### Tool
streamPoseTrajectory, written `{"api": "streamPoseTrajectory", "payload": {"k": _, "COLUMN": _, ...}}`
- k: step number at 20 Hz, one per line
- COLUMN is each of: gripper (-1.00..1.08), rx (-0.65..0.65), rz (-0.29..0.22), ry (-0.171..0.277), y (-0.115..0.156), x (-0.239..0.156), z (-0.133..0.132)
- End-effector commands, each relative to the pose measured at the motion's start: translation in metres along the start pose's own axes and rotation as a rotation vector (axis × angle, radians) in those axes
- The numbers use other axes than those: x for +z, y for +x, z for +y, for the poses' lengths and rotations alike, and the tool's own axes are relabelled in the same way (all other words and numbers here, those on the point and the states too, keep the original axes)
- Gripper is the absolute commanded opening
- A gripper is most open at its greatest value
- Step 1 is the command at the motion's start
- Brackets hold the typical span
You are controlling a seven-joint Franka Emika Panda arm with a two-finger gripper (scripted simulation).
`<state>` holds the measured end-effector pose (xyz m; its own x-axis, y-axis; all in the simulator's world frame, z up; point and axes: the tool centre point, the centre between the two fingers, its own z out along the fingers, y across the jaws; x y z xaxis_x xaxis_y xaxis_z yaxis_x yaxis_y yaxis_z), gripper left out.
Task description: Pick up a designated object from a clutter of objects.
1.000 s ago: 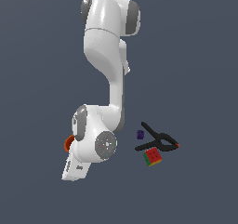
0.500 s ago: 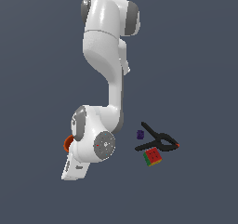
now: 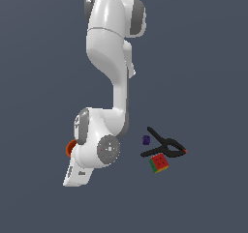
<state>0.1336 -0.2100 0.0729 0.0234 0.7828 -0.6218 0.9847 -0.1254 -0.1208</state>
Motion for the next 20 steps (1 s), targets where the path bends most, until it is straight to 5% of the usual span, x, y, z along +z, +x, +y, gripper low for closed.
{"api": "streamPoseTrajectory", "payload": {"k": 1, "gripper": -1.00, "rx": 0.002, "rz": 0.000, "ry": -0.003, "y": -0.007, "x": -0.009, "z": -0.001}}
{"api": "streamPoseTrajectory", "payload": {"k": 20, "gripper": -1.00, "rx": 0.001, "rz": 0.003, "ry": -0.002, "y": -0.129, "x": -0.157, "z": -0.039}}
